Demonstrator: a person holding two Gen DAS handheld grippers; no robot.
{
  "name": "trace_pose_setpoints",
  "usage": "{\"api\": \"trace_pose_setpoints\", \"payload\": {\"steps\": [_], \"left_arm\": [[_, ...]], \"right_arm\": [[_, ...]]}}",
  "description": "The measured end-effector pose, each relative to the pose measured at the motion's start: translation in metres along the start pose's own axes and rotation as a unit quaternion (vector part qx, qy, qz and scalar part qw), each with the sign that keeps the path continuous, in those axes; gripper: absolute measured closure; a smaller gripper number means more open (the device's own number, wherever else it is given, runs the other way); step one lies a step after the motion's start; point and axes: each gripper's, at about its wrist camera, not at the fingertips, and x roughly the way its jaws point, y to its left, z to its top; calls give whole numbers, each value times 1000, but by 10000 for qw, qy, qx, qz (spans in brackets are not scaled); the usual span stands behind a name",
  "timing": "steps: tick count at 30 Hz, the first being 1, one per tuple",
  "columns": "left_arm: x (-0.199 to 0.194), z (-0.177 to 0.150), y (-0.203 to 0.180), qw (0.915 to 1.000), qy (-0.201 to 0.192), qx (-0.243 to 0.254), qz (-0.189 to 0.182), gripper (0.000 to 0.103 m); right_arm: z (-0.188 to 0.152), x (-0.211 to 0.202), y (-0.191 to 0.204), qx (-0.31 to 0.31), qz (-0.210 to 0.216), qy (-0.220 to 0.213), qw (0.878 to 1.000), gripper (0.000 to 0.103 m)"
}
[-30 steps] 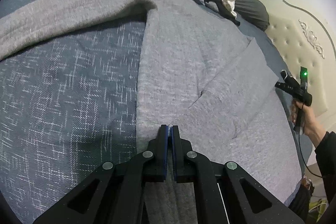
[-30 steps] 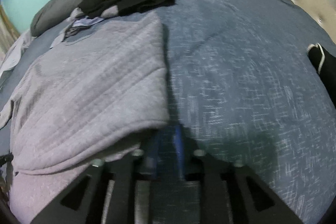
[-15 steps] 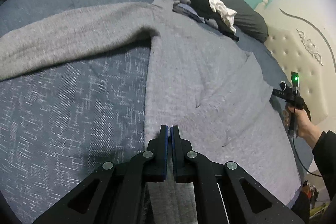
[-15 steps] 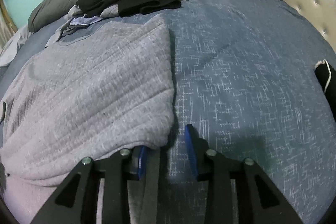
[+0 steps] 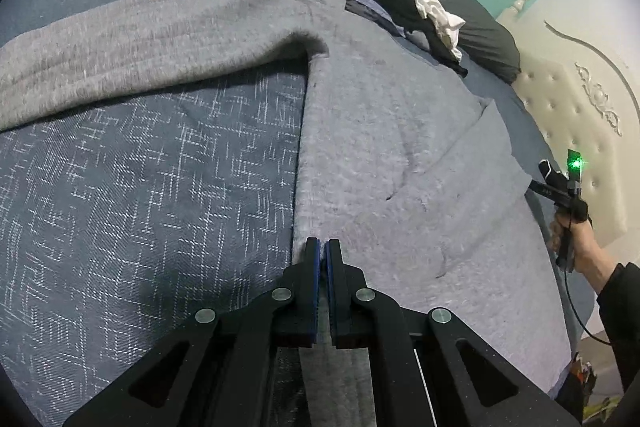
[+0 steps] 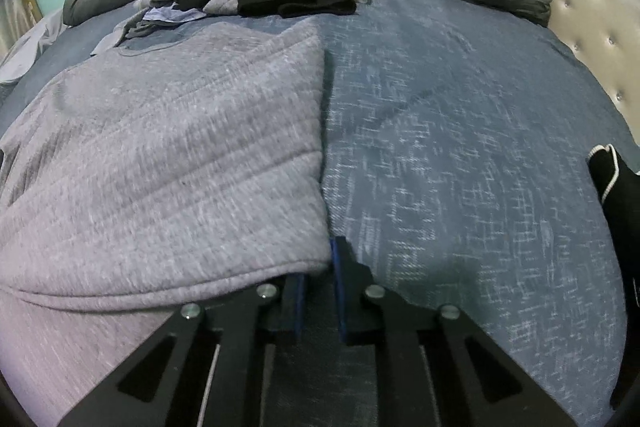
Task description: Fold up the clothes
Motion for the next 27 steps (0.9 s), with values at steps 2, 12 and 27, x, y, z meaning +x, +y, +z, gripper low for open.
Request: {"api": "trace_pose_setpoints", "payload": {"steps": [2,12,27], "left_arm": [[2,-1,0,10000,44,-6,7,100],[-3,-2,0,9999,71,-46,129,98],[5,-6,-35,9984,169,465,-254,98]], "right_arm": [[-3,-1,-2,-32,10,115,9999,92],[-13,-36,-31,592,234,-95,9979,92],[-6,-25,12,735,225,-278,9967,92]]}}
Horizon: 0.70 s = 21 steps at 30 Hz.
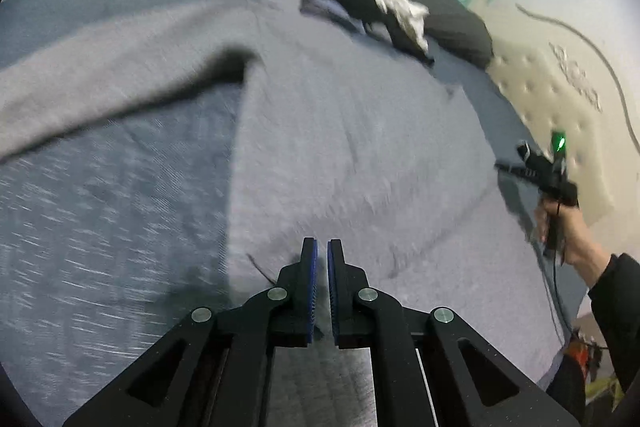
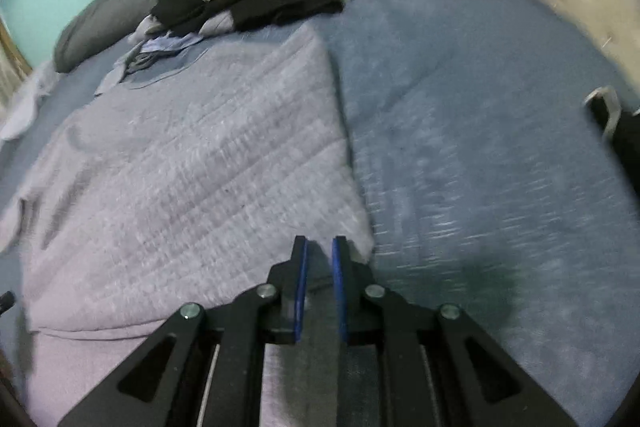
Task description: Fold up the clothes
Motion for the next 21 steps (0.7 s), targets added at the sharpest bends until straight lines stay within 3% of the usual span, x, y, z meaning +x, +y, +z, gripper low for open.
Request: {"api": "trace_pose_setpoints", "payload": {"steps": [4,8,11,16,18,21], "left_arm": [[13,-6,2,9996,189,-11,190,98],[-3,-2,6,9995,-75,-181,227,98],[-20,-1,20,9975,-327,-580,217,97],[-50,5,54,9890,-629,-1285,377,83],[-60,7,74,9844,-708,-1535,485,68],[-81,12,112,9734,-868,-1977,767,63]], "right_arm": [[-12,-34,18,241,418,-552,9973,91],[-40,-62,44,611,1205,-900,9867,91],[-60,-72,70,793,1828,-873,9760,91],[-81,-69,92,853,2210,-691,9691,90],[-87,-64,89,1006,2310,-635,9657,90],[-94,-60,86,1179,2385,-591,9622,90]]}}
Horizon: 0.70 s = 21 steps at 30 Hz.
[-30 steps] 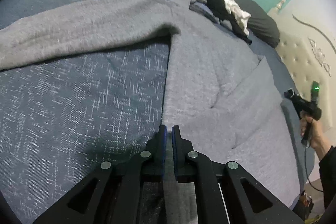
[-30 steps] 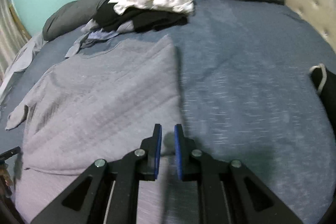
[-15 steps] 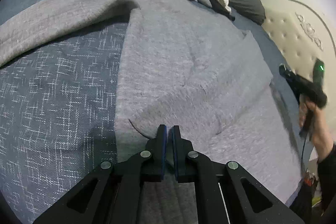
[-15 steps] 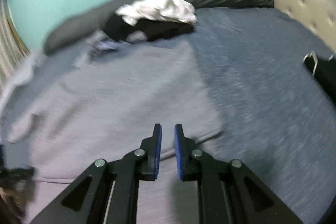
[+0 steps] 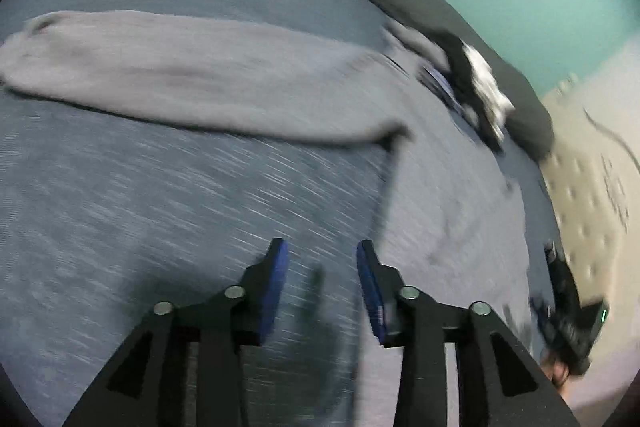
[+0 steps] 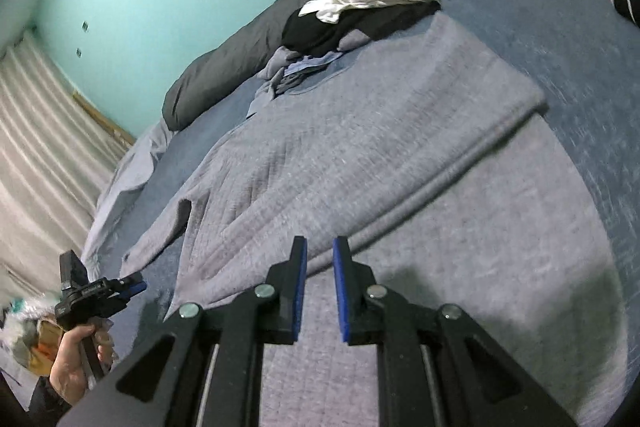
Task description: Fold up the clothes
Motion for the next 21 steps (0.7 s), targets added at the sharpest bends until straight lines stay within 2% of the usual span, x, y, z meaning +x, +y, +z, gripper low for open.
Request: {"api": "trace_pose_setpoints", "payload": {"steps": [3,5,7,9,10,11,12,21], "left_arm": [[-13,20,38,9986,-134,-355,376,62],[-20,32,65,9962,-208,-689,497,61],[-28,42,90,9917,-302,-1009,739,56],[-31,52,110,9881,-353,-1171,936,42],[-32,56,120,9863,-369,-1254,1004,42],[-32,60,128,9848,-387,-1335,1043,42],[-33,64,137,9833,-429,-1410,1069,42],[-39,100,190,9727,-835,-1813,1184,42]], "right_arm": [[-2,-1,-1,46,25,-39,10000,90],[-1,-3,-2,100,77,-103,9999,90],[0,-3,0,108,140,-125,9998,90],[0,-4,4,81,205,-106,9997,88],[-2,-4,5,72,222,-87,9997,86],[-3,-3,7,47,233,-58,9997,79],[-5,-2,9,22,243,-29,9997,76],[-13,9,25,-201,293,163,9992,76]]}}
